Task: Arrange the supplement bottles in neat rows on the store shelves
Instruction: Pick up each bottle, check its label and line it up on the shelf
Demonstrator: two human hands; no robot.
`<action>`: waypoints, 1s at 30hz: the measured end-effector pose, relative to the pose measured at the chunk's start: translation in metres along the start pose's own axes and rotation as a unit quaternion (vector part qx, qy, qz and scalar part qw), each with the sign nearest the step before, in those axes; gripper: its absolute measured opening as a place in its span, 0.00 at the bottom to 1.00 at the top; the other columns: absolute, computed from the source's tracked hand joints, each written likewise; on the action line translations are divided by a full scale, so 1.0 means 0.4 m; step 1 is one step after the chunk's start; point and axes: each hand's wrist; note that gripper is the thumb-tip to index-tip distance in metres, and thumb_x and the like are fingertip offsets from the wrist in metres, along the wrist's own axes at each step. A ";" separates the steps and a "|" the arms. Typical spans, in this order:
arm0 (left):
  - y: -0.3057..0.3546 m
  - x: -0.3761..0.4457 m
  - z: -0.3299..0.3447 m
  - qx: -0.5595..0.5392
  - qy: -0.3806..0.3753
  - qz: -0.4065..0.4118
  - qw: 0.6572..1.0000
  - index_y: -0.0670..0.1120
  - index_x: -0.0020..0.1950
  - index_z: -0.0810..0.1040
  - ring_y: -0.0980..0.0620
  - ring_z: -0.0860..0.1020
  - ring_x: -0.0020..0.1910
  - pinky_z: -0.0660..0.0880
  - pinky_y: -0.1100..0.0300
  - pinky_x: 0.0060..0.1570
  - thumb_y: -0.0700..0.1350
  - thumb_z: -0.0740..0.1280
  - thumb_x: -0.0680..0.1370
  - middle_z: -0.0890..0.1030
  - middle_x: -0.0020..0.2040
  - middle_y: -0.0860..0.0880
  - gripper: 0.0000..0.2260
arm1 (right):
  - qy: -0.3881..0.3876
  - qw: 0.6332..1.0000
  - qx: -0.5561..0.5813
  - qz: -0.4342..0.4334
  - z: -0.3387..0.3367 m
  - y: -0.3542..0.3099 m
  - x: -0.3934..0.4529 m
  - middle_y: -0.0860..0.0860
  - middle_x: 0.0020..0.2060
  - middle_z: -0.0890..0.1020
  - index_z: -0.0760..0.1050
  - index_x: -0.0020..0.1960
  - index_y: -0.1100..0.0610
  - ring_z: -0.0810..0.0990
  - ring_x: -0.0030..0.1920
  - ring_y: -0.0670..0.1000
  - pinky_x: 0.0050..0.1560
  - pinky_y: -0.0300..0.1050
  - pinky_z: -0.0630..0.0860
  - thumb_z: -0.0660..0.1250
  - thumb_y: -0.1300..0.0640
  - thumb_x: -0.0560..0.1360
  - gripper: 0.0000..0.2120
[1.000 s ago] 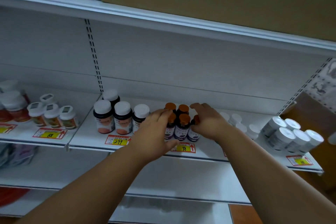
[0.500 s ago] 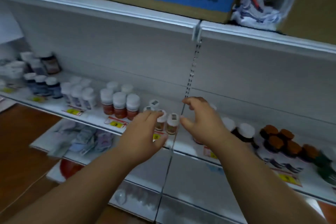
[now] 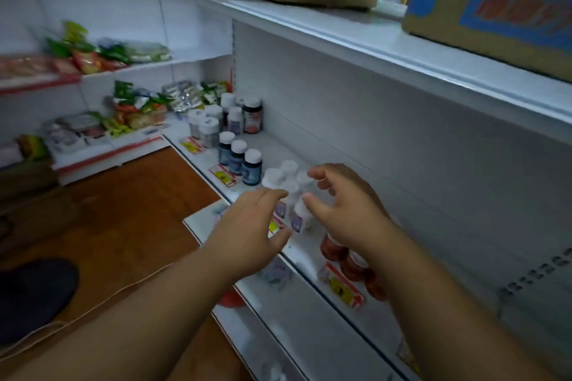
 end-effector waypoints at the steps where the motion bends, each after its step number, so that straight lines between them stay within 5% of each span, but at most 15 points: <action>1: -0.037 0.015 -0.017 0.005 0.009 -0.015 1.000 0.51 0.71 0.67 0.50 0.69 0.65 0.65 0.57 0.64 0.57 0.68 0.75 0.73 0.66 0.50 0.28 | -0.010 1.000 0.006 -0.009 0.023 -0.014 0.045 0.42 0.54 0.74 0.74 0.61 0.48 0.72 0.49 0.37 0.49 0.28 0.68 0.69 0.51 0.73 0.17; 4: -0.149 0.056 -0.049 0.007 0.039 -0.046 0.998 0.51 0.71 0.67 0.50 0.69 0.65 0.67 0.56 0.62 0.58 0.67 0.75 0.73 0.65 0.51 0.27 | -0.041 0.998 0.013 -0.039 0.101 -0.056 0.176 0.42 0.51 0.74 0.74 0.59 0.47 0.72 0.49 0.39 0.50 0.37 0.71 0.69 0.50 0.74 0.15; 9: -0.366 0.161 -0.079 -0.005 0.031 -0.044 0.999 0.55 0.71 0.64 0.52 0.70 0.63 0.70 0.56 0.60 0.58 0.66 0.76 0.73 0.63 0.52 0.26 | -0.041 0.998 0.006 -0.042 0.249 -0.111 0.394 0.37 0.46 0.71 0.73 0.57 0.43 0.71 0.45 0.37 0.42 0.26 0.66 0.68 0.48 0.74 0.12; 16: -0.669 0.374 -0.143 -0.014 -0.002 0.002 1.000 0.51 0.69 0.69 0.48 0.73 0.58 0.70 0.58 0.53 0.56 0.69 0.74 0.76 0.63 0.48 0.25 | -0.012 0.997 -0.065 0.035 0.434 -0.104 0.749 0.49 0.58 0.76 0.74 0.63 0.51 0.76 0.53 0.47 0.51 0.40 0.70 0.67 0.53 0.74 0.17; 24: -0.812 0.477 -0.151 -0.061 -0.056 0.030 0.996 0.51 0.69 0.69 0.46 0.73 0.58 0.71 0.55 0.55 0.57 0.68 0.75 0.76 0.63 0.48 0.25 | -0.189 0.946 -0.230 0.128 0.595 -0.001 0.973 0.55 0.69 0.66 0.65 0.70 0.56 0.70 0.65 0.59 0.63 0.52 0.70 0.63 0.60 0.76 0.23; 30: -0.842 0.506 -0.127 -0.090 -0.048 0.035 0.994 0.52 0.67 0.72 0.49 0.74 0.56 0.71 0.58 0.53 0.56 0.69 0.75 0.77 0.60 0.50 0.22 | -0.072 0.950 -0.283 0.108 0.619 0.021 0.981 0.55 0.53 0.75 0.71 0.53 0.56 0.74 0.53 0.58 0.44 0.47 0.68 0.67 0.62 0.71 0.11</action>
Point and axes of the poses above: each hand's wrist, its own x-axis towards the middle knuckle, its own z-axis out of the palm, y = z × x
